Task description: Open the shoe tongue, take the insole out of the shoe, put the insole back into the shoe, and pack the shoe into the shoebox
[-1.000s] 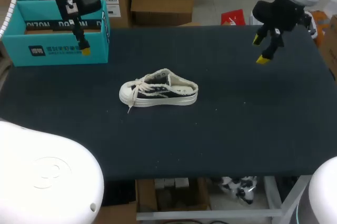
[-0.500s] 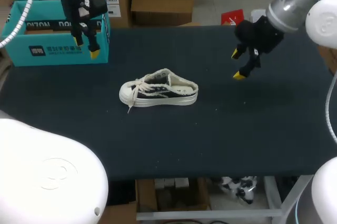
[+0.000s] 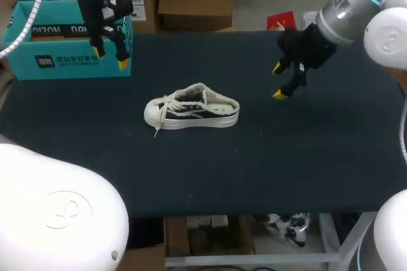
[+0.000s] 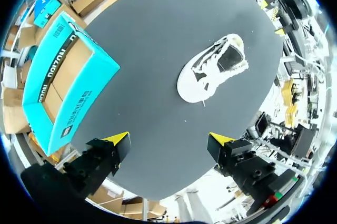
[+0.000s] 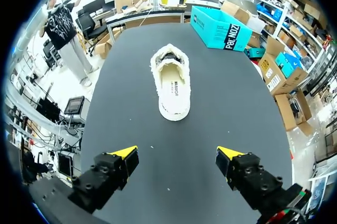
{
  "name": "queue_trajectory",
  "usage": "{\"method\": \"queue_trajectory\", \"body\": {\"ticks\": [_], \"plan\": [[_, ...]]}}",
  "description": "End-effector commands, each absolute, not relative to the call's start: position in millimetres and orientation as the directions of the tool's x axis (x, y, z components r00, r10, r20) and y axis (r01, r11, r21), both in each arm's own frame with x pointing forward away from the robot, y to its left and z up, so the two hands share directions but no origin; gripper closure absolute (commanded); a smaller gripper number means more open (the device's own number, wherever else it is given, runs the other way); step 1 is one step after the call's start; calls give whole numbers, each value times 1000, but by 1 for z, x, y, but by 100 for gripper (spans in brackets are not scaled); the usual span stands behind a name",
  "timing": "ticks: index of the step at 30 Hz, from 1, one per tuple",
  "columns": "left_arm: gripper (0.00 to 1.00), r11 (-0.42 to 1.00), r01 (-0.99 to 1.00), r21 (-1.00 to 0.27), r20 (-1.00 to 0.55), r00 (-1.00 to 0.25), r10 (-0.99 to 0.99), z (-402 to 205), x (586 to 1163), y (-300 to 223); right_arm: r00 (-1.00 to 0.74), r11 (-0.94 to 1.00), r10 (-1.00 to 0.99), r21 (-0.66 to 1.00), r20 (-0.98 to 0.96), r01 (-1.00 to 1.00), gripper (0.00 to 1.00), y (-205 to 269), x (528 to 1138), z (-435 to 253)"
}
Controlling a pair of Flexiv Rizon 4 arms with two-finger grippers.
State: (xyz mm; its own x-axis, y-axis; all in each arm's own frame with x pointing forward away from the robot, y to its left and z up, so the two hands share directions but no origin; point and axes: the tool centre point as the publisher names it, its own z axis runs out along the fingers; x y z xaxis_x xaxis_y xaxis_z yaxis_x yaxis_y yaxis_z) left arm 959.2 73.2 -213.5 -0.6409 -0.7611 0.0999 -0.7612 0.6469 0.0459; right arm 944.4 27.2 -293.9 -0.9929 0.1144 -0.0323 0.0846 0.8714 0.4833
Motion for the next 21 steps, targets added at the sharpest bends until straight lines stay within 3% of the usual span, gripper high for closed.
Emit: {"method": "queue_trajectory", "body": {"ticks": [1,8,12,21], "plan": [[0,457,-884,102,52,-454,-890,-226,957,46,-995,866,99,493,0,86,0,56,954,-327],[0,203,-972,121,-1,-205,-979,-237,953,21,-996,824,93,561,5,79,0,79,949,-350],[0,138,-984,116,-15,-141,-990,-242,954,11,-995,810,95,580,11,84,0,90,947,-360],[0,145,-981,127,16,-145,-989,-252,955,-9,-995,769,92,633,27,88,0,120,947,-384]]}}
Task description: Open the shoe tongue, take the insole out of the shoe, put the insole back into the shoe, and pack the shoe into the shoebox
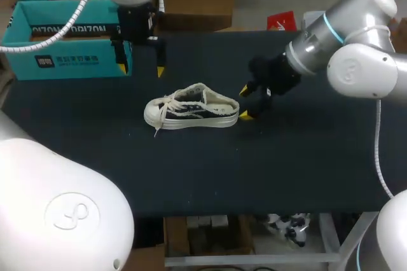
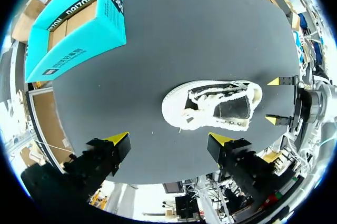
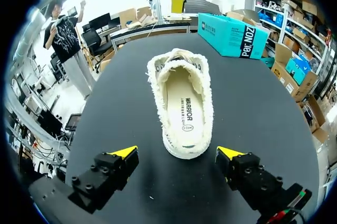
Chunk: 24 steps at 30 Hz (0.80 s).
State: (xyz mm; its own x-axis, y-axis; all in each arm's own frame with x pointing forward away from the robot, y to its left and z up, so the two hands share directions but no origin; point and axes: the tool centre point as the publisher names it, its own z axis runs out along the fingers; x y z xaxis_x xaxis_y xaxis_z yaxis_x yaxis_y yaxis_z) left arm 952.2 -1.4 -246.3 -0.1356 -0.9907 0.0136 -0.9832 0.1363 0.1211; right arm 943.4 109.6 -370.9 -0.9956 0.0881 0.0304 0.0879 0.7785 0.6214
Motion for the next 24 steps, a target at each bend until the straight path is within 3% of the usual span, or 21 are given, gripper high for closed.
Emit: {"method": "queue_trajectory", "body": {"ticks": [1,24], "plan": [[0,145,-981,126,16,-144,-989,-253,954,-12,-995,767,91,635,28,88,0,124,947,-386],[0,219,-967,133,27,-217,-976,-268,944,-42,-983,700,169,693,73,172,0,135,951,-415]]}}
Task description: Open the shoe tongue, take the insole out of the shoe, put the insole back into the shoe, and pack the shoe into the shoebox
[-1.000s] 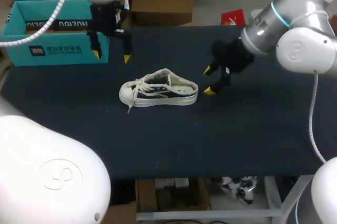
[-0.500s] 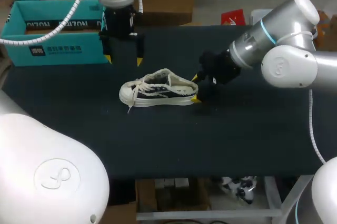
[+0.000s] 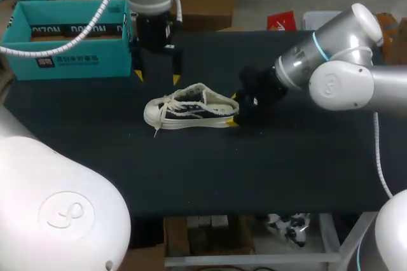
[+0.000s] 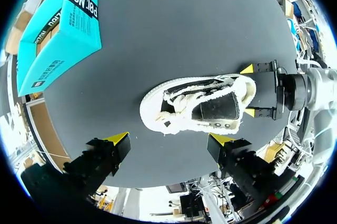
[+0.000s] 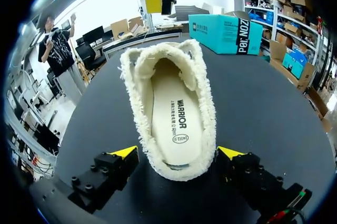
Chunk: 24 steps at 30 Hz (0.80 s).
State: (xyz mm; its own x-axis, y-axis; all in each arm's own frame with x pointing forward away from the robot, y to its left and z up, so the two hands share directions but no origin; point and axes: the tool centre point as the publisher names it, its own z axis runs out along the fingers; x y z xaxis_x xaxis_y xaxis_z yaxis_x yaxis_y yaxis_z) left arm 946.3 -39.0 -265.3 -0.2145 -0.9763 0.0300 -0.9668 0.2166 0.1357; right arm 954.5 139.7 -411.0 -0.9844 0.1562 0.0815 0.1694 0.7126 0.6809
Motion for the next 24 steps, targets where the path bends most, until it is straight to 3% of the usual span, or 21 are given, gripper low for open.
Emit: {"method": "queue_trajectory", "body": {"ticks": [1,24], "plan": [[0,222,-966,134,27,-220,-975,-269,944,-42,-982,698,173,695,74,175,0,134,952,-416],[0,227,-966,126,36,-224,-974,-279,939,-55,-984,640,149,750,96,170,0,159,955,-430]]}}
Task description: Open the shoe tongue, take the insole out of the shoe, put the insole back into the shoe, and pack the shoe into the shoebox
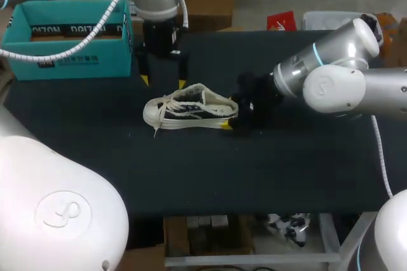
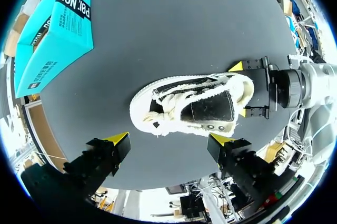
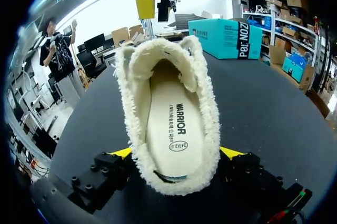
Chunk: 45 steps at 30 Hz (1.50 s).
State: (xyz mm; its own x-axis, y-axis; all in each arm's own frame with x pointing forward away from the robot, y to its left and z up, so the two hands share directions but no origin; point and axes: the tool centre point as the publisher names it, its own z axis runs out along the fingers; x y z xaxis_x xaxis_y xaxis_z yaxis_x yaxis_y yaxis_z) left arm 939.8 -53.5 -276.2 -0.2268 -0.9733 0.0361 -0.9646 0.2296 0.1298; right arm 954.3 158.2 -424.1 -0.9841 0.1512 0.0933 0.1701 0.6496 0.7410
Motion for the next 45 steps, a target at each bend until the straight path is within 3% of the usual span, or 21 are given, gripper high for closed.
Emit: {"method": "queue_trajectory", "body": {"ticks": [1,5,6,7,20,31,45], "plan": [[0,226,-966,125,37,-223,-974,-279,939,-55,-984,637,149,752,95,169,0,159,955,-431],[0,221,-967,125,39,-218,-975,-281,940,-59,-985,629,145,759,96,167,0,162,955,-433],[0,221,-967,126,38,-218,-975,-281,940,-60,-985,626,147,762,95,167,79,162,955,-433],[0,222,-967,126,38,-219,-975,-280,940,-62,-985,625,146,763,94,166,100,162,955,-434],[0,220,-964,149,-83,-234,-969,-276,936,-108,-985,618,144,769,93,163,100,164,954,-435],[12,164,-972,170,-136,-188,-973,-297,940,-122,-985,618,144,769,93,163,100,164,954,-435],[15,109,-975,194,-187,-146,-971,-309,936,-131,-985,618,144,769,93,163,100,164,954,-435]]}}
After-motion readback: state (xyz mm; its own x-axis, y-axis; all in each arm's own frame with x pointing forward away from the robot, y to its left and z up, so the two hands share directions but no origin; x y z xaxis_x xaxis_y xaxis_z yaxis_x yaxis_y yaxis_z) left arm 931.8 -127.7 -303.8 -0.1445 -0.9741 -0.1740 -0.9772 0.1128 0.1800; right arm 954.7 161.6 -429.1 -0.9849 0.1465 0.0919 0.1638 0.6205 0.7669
